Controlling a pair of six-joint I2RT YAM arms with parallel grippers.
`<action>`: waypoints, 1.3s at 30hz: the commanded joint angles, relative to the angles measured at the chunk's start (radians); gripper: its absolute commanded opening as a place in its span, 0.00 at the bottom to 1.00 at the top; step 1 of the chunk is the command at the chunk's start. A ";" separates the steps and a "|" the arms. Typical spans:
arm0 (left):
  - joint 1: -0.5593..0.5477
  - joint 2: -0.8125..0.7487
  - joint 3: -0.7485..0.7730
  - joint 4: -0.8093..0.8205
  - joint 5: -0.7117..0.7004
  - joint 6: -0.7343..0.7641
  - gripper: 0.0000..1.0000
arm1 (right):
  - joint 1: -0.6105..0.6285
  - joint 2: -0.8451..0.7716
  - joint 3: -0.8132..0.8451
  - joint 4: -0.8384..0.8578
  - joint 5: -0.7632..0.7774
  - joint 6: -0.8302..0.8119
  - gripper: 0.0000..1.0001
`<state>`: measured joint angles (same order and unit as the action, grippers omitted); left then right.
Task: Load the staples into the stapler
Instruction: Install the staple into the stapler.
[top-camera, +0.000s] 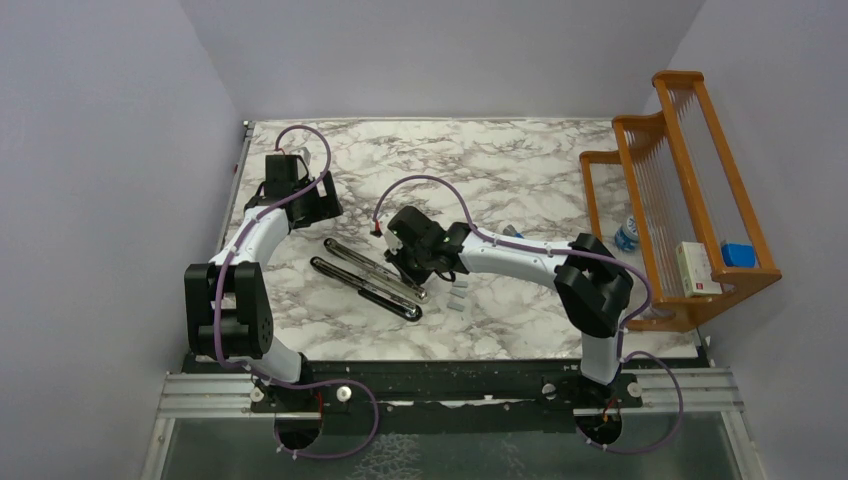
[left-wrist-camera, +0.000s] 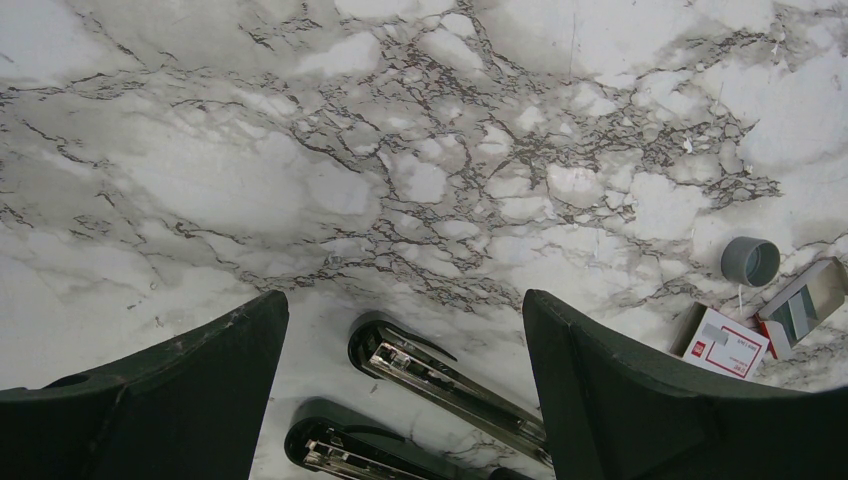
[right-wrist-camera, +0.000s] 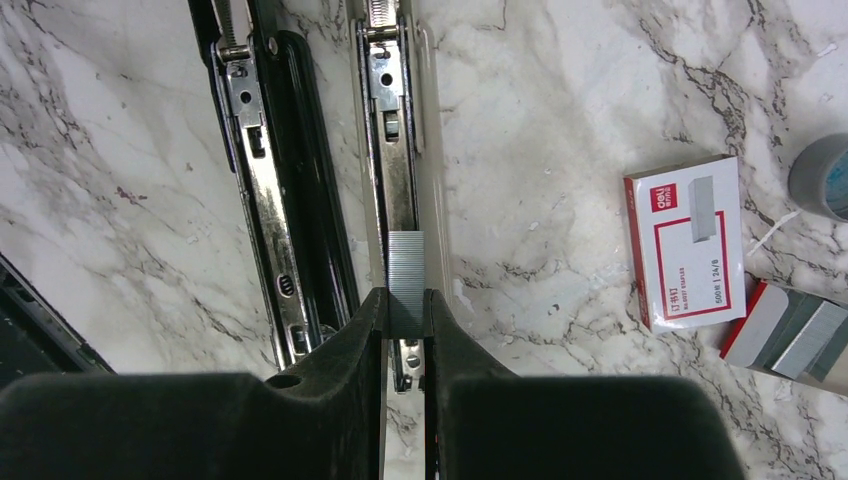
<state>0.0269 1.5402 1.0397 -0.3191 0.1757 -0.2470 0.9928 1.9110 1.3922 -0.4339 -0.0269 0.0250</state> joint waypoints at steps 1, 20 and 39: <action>0.008 -0.010 0.017 0.013 0.018 0.009 0.90 | -0.006 -0.024 0.009 0.003 -0.062 -0.007 0.01; 0.008 -0.011 0.017 0.013 0.021 0.009 0.90 | -0.006 0.026 0.036 -0.049 -0.038 -0.009 0.01; 0.008 -0.011 0.018 0.014 0.023 0.008 0.90 | -0.005 0.062 0.060 -0.094 -0.023 -0.010 0.01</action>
<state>0.0269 1.5402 1.0397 -0.3191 0.1757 -0.2459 0.9928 1.9381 1.4223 -0.4740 -0.0498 0.0246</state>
